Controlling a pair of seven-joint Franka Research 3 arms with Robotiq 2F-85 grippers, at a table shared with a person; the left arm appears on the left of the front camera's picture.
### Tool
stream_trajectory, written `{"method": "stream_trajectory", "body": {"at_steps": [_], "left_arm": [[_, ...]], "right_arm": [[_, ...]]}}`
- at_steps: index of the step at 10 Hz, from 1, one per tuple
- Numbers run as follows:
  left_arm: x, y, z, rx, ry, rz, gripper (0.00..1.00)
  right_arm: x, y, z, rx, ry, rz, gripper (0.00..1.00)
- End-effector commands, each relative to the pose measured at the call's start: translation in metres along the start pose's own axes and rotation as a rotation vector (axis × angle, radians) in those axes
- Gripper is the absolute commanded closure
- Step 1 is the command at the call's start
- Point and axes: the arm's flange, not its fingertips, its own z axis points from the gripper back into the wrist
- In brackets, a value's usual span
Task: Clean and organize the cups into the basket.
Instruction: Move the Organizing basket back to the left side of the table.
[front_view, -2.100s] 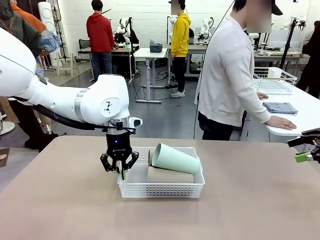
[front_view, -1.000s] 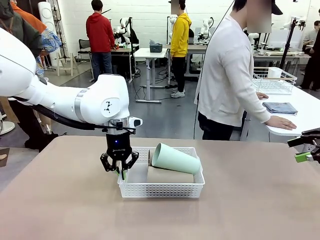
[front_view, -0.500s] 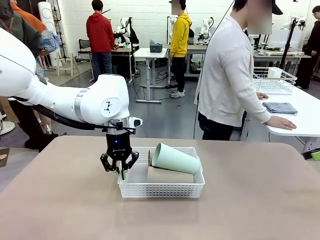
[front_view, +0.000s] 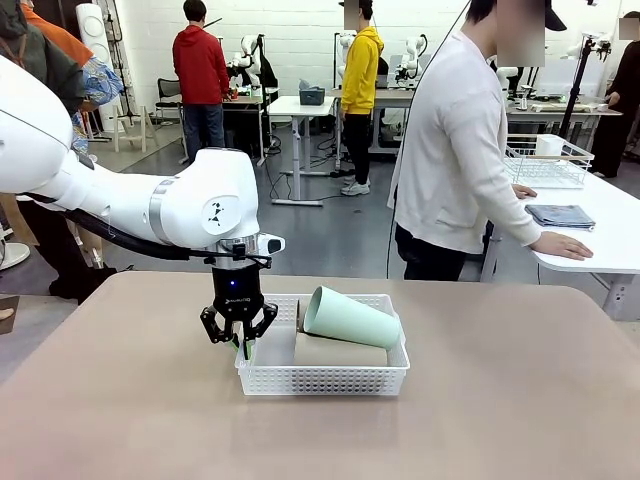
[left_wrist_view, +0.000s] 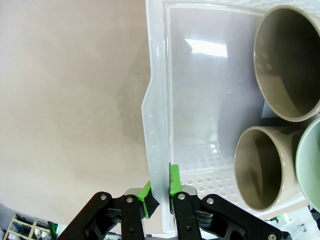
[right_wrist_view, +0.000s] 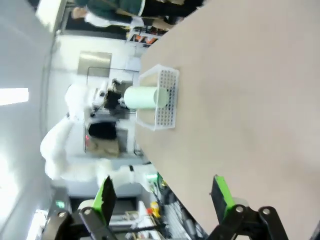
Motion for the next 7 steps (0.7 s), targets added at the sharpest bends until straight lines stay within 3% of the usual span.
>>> {"method": "stream_trajectory", "body": {"at_steps": [1,5,7], "left_arm": [[0.0,-0.001,0.002,-0.003,-0.009,0.001,1.0],[0.0,-0.001,0.002,-0.003,-0.009,0.001,1.0],[0.0,-0.001,0.002,-0.003,-0.009,0.001,1.0]], "right_arm": [[-0.008,0.005,0.007,0.011,-0.076,-0.111,0.0],[-0.027,0.002,0.018,0.027,-0.047,-0.172,0.0],[-0.018,-0.003,0.022,0.004,-0.051,-0.131,0.0]]}}
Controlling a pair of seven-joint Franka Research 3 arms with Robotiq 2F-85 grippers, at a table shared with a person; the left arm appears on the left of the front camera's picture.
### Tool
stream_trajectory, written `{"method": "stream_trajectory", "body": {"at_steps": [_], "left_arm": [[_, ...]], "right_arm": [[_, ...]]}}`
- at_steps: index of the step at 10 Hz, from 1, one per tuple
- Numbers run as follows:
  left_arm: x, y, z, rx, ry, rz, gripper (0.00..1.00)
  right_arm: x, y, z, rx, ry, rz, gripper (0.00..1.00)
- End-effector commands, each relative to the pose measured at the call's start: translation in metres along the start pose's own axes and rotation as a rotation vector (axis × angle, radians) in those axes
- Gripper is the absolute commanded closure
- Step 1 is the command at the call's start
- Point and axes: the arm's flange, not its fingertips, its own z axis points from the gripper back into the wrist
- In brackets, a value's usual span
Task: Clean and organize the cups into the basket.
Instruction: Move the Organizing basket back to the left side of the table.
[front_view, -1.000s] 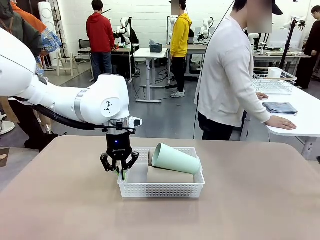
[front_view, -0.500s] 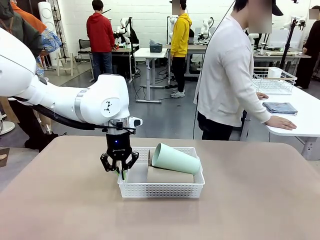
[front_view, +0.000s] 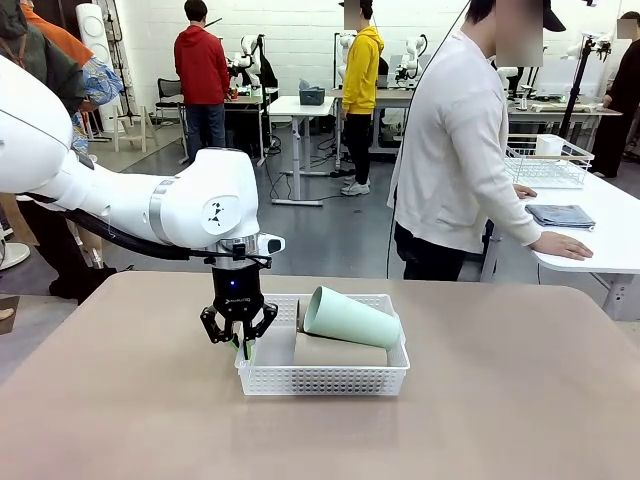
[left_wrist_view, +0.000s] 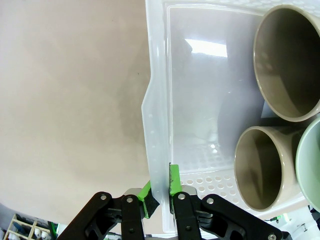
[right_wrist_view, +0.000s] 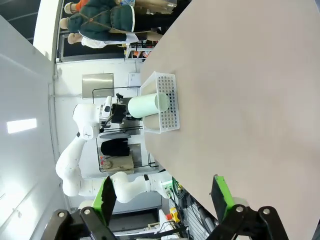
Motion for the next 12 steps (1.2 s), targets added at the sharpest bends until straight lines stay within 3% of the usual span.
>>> {"method": "stream_trajectory", "body": {"at_steps": [1,5,6,9,12], "left_arm": [[0.0,-0.001,0.002,-0.003,-0.009,0.001,1.0],[0.0,-0.001,0.002,-0.003,-0.009,0.001,1.0],[0.0,0.0,0.0,0.0,0.0,0.0,0.94],[0.011,0.076,0.019,-0.012,0.014,-0.131,0.94],[-0.002,0.146,0.048,0.072,-0.002,-0.15,0.94]], "right_arm": [[0.002,0.0,0.001,-0.006,-0.002,0.007,0.0],[0.002,0.0,0.001,-0.006,-0.002,0.007,0.0],[0.002,0.0,0.001,-0.006,-0.002,0.007,0.0],[0.002,0.0,0.001,-0.006,-0.002,0.007,0.0],[0.002,0.0,0.001,-0.006,-0.002,0.007,0.0]]}}
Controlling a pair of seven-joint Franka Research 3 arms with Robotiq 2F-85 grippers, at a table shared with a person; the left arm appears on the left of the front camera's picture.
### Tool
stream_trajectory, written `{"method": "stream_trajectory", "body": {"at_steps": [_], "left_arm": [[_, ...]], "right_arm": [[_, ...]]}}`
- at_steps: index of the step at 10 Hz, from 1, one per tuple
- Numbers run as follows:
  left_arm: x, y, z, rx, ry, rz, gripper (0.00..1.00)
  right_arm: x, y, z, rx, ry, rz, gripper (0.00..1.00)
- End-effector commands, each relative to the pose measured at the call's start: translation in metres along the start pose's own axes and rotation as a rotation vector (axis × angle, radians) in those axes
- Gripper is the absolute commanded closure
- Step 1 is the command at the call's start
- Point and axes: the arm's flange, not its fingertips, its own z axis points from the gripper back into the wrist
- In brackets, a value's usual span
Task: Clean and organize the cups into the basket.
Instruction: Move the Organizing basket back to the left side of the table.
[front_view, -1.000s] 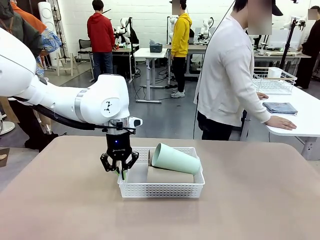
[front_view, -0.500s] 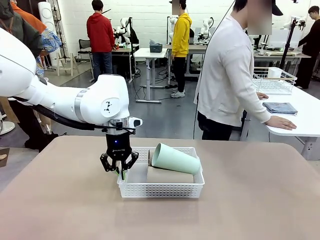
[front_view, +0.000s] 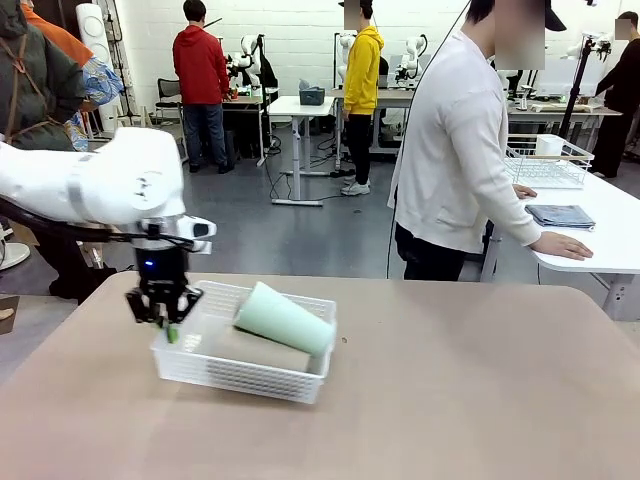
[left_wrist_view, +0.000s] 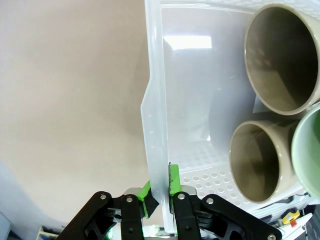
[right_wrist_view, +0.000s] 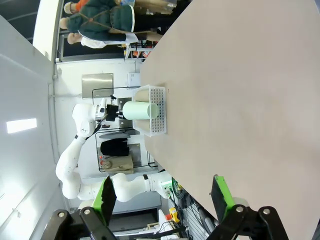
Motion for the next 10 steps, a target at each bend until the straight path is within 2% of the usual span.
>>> {"method": "stream_trajectory", "body": {"at_steps": [1,2,5,10], "left_arm": [[-0.014,0.033,0.016,0.047,-0.013,0.004,0.94],[-0.013,0.056,0.019,0.057,0.002,0.048,0.94],[-0.013,0.113,0.026,0.076,0.035,0.062,0.94],[-0.013,0.18,0.027,0.055,-0.027,0.129,0.94]], "right_arm": [[0.001,-0.001,0.001,-0.004,-0.003,0.005,0.0],[0.001,-0.001,0.001,-0.004,-0.003,0.005,0.0],[0.001,-0.001,0.001,-0.004,-0.003,0.005,0.0],[0.001,-0.001,0.001,-0.004,-0.003,0.005,0.0]]}}
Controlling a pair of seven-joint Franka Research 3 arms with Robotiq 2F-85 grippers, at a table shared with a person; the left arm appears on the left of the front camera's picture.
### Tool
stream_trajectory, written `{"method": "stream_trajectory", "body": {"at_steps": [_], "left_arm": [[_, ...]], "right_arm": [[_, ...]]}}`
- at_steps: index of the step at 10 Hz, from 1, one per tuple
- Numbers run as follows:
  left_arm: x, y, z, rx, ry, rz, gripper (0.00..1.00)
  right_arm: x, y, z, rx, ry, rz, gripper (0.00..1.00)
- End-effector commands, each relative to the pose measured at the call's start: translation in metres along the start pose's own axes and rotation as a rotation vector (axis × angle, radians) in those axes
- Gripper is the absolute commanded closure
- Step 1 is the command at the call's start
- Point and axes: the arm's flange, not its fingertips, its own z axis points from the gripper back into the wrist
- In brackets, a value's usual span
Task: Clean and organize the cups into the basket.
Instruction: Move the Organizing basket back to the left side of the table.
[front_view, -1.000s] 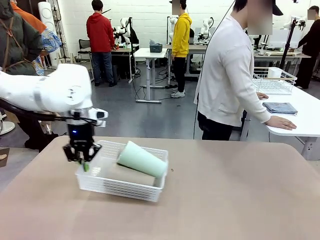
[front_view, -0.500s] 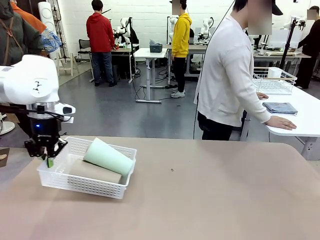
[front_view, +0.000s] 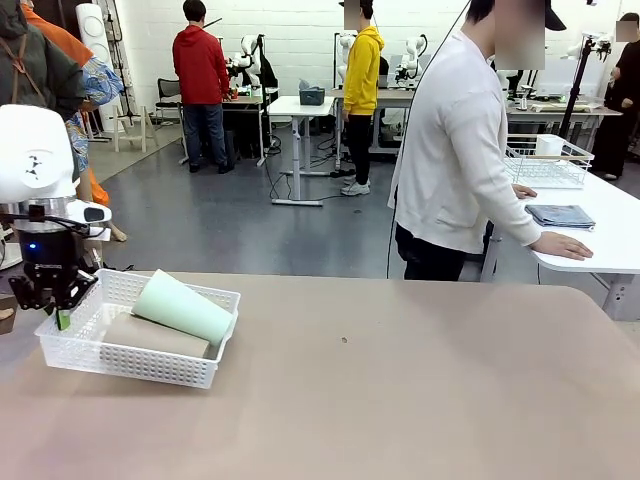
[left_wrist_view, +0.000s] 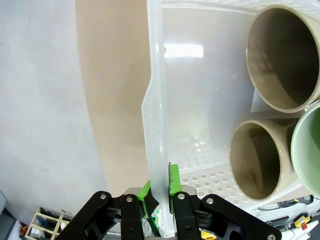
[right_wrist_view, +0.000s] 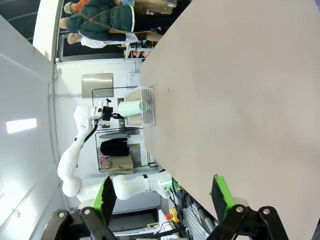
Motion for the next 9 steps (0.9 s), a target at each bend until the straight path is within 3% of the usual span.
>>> {"method": "stream_trajectory", "body": {"at_steps": [1,4,9], "left_arm": [[0.006,0.014,-0.001,0.004,-0.058,-0.002,0.94],[0.004,0.015,-0.006,0.021,-0.13,0.006,0.94],[0.008,0.019,-0.019,0.072,-0.128,0.022,0.94]], "right_arm": [[0.001,-0.001,0.001,-0.004,-0.002,0.005,0.0],[0.001,-0.001,0.001,-0.004,-0.002,0.005,0.0],[0.001,-0.001,0.001,-0.004,-0.002,0.005,0.0]]}}
